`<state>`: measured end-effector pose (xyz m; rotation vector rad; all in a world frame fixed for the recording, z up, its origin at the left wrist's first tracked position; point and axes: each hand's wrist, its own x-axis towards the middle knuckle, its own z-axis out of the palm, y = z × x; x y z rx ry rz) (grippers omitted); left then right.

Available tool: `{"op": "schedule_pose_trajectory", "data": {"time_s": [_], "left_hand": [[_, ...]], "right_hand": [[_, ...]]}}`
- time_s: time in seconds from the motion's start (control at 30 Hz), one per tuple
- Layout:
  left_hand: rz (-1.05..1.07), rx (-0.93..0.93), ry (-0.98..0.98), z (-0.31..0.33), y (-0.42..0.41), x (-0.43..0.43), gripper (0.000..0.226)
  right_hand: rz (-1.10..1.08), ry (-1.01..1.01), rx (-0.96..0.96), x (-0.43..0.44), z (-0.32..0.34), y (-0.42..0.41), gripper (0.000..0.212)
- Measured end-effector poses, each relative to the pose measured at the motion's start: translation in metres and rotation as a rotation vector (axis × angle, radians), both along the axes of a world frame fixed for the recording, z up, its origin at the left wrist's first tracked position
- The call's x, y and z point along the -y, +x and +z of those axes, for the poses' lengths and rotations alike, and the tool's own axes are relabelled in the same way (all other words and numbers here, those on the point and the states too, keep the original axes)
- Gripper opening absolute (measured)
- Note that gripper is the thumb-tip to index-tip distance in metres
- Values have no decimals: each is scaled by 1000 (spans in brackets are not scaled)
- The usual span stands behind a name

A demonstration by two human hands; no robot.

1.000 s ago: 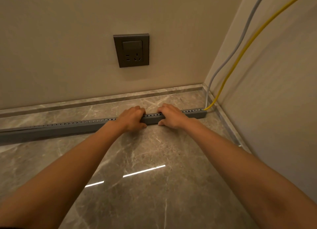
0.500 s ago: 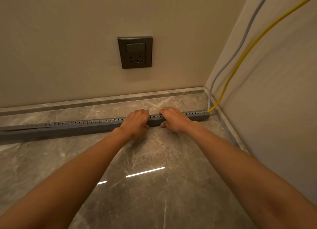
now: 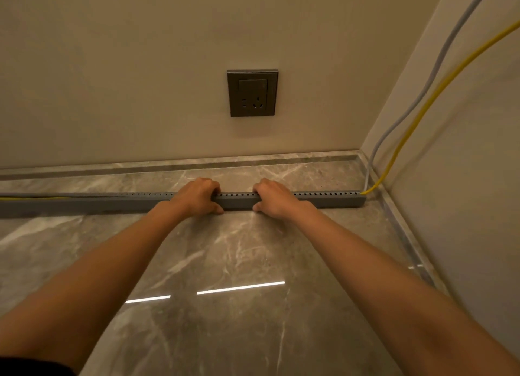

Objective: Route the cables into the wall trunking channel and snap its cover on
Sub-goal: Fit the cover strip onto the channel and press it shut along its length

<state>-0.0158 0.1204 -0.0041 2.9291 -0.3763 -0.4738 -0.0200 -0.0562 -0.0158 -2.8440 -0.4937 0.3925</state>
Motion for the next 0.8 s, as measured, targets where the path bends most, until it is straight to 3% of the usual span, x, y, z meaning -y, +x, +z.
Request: {"op": "schedule_pose_trajectory", "data": {"time_s": [0.43, 0.63, 0.8], "left_hand": [[-214, 201, -3, -15, -7, -10, 33], [-208, 115, -119, -16, 2, -31, 37], [-150, 57, -9, -9, 11, -65, 38]], "right_hand": [[-69, -102, 120, -44, 2, -11, 27], [-172, -126, 97, -56, 1, -13, 28], [-154, -70, 34, -73, -1, -10, 39]]}}
